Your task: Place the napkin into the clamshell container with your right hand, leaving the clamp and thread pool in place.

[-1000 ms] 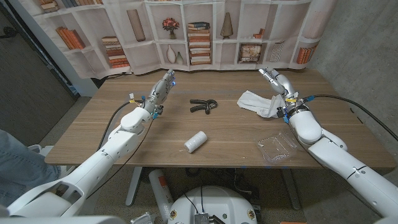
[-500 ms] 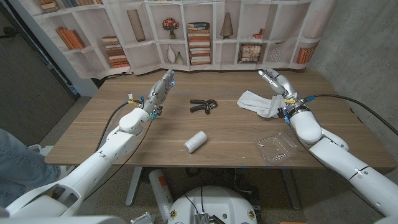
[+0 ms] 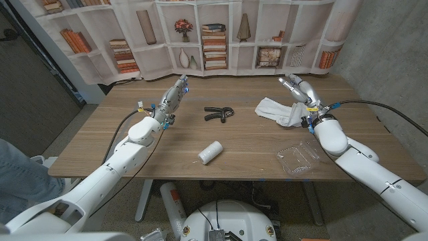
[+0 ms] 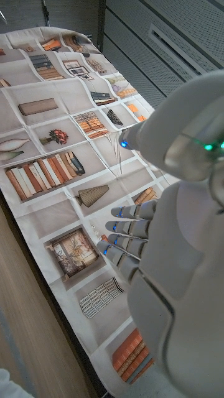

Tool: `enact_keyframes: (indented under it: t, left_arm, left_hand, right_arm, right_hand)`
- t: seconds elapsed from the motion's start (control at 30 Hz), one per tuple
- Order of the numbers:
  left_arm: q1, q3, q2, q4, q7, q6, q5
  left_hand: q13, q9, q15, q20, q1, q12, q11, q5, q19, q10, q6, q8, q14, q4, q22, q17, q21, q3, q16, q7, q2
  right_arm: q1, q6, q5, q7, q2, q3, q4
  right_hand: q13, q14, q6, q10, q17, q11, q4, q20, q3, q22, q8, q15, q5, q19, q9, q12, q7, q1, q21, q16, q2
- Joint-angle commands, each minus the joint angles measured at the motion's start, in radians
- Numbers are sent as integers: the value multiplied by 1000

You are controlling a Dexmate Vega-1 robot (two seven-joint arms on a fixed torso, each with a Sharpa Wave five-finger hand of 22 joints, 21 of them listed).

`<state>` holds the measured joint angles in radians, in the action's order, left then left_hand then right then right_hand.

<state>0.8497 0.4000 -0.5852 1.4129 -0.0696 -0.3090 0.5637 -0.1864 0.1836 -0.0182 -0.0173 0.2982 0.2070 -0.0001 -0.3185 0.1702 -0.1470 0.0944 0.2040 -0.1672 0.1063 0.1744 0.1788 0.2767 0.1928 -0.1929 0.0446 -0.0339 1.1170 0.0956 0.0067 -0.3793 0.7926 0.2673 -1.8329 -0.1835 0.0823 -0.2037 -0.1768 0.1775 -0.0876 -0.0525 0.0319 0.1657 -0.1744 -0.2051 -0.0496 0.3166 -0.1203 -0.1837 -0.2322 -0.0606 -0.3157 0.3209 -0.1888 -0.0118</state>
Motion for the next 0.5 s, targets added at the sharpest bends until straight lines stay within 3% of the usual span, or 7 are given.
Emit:
enact_keyframes:
  t: [0.03,0.5]
  left_arm:
    - [17,-3,-4,22,10,-4,-2]
    - [26,-3,-12,32,9,6,-1]
  left_hand:
    - [-2,5,7,-5,9,2,-3,-3,86,1,-2,0,-30,-3,5,2,-2,-4,3,-2,3]
    - [-2,5,9,-3,10,1,-3,-4,87,1,-4,-1,-30,-4,6,2,-6,-6,3,-3,4]
  right_arm:
    - [20,-71,-41,-26,25,-10,-30]
    - [16,-128,-111,-55,41,6,-39]
  right_hand:
    - [-4,-2,-4,6,3,2,-9,-3,2,-3,6,4,0,-2,-6,6,8,-13,-8,2,3]
    - [-4,1,-5,5,2,7,-17,-5,6,-3,5,9,-1,-1,-6,7,14,-26,-16,1,7]
